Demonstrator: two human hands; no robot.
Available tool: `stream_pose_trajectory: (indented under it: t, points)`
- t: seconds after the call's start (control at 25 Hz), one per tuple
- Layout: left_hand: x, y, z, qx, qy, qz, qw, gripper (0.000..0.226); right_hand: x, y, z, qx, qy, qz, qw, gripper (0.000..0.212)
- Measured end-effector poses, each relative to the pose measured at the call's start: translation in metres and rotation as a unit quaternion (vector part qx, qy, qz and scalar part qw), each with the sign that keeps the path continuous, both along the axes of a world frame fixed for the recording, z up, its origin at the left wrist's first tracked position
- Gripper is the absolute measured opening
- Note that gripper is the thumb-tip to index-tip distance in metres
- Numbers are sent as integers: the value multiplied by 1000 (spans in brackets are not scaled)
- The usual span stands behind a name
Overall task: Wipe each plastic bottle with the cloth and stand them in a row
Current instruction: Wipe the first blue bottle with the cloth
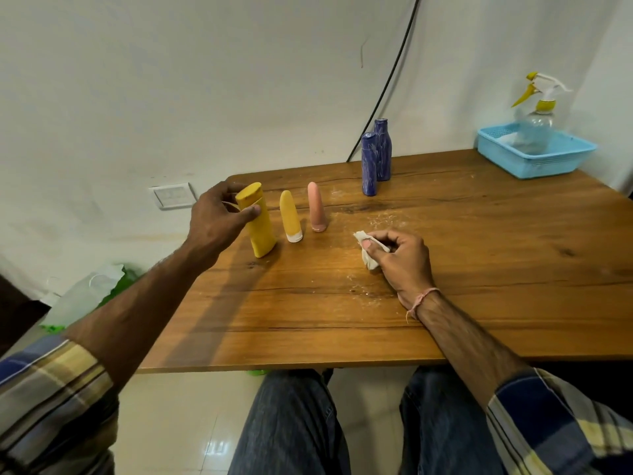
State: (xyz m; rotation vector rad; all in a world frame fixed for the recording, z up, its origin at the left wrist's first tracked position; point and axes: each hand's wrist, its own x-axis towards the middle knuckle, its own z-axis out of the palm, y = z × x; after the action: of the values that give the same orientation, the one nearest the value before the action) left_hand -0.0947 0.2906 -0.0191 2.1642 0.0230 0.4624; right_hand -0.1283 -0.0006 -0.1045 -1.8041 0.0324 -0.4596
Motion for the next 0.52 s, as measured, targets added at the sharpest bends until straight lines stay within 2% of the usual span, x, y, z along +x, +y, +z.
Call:
stream_pose_trajectory:
  t: [0.12,0.2,0.28,0.36,0.52]
  points:
    - [-2,-8,15,41,-54,33,997,63,1,-4,-1,31,3,14,999,12]
    - [0,-28,31,101,-123,42,986,62,3,-6,-2,54,7,15,998,12]
    - [10,-64,47,138,-163,2,977,54,6,-6,-5,80,18,16,996,10]
    - [31,-109,57,149,-152,-64,975,47,7,-6,-6,118,29,13,993,10]
    - [94,-172,63,146,-43,-132,979,47,5,-7,-2,173,39,11,984,12]
